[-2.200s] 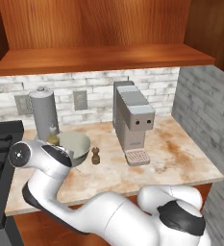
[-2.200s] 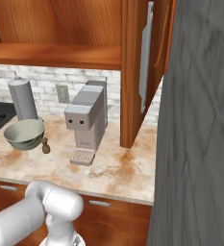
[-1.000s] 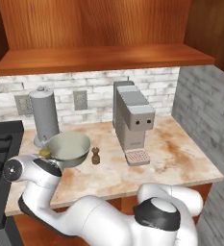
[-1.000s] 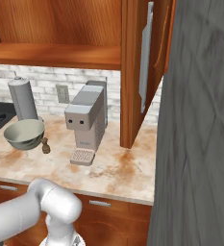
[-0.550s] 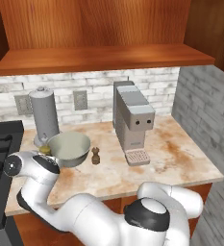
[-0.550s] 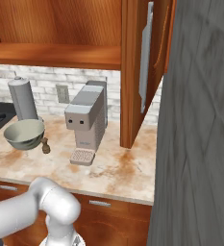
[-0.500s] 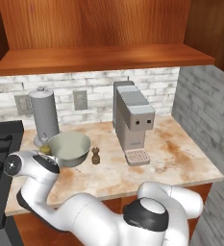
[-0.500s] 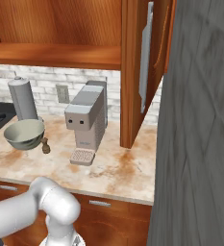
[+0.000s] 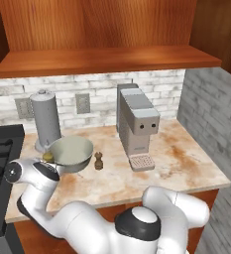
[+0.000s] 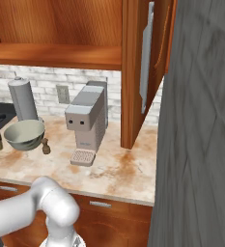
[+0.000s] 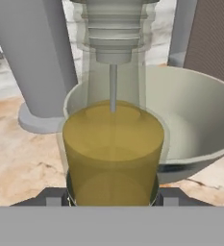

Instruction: Retrieve the bottle and the shaker from the cabinet and place them next to the mixing bowl on the counter. Then add garlic from the fridge to the mixing bowl.

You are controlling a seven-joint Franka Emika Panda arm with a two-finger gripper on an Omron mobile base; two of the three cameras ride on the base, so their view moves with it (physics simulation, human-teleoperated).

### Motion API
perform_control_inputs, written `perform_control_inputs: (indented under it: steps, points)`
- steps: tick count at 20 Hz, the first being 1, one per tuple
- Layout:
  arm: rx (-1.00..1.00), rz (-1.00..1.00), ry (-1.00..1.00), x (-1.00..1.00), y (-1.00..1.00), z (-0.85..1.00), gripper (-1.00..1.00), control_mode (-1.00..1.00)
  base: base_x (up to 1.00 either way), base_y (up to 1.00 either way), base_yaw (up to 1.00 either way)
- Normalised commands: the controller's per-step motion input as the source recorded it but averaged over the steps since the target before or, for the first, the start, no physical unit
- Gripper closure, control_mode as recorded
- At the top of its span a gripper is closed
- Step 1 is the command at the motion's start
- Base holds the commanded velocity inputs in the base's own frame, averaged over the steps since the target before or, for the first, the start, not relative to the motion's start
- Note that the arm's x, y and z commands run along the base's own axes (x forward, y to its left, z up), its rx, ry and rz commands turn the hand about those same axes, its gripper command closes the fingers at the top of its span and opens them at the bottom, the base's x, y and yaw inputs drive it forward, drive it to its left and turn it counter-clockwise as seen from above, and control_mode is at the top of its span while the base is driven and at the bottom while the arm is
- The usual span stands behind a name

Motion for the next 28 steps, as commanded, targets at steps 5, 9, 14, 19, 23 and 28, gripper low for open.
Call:
perform_control_inputs:
  steps: [5,9,14,19,23,28]
  points:
    - [-0.01,-0.04,0.0,0.05,0.21,-0.28,1.0,-1.0,0.0,0.0,0.0]
    - [-0.03,-0.04,0.0,0.06,0.29,-0.19,1.0,-1.0,0.0,0.0,0.0]
    - [-0.03,-0.04,0.0,0.18,0.18,-0.1,1.0,-1.0,0.0,0.0,0.0]
    - [-0.02,-0.02,0.0,0.38,0.07,0.0,1.0,-1.0,0.0,0.0,0.0]
    - [-0.01,0.0,0.0,0.11,0.18,-0.02,1.0,-1.0,0.0,0.0,0.0]
    - [-0.02,0.0,0.0,0.03,0.11,-0.15,1.0,-1.0,0.0,0.0,0.0]
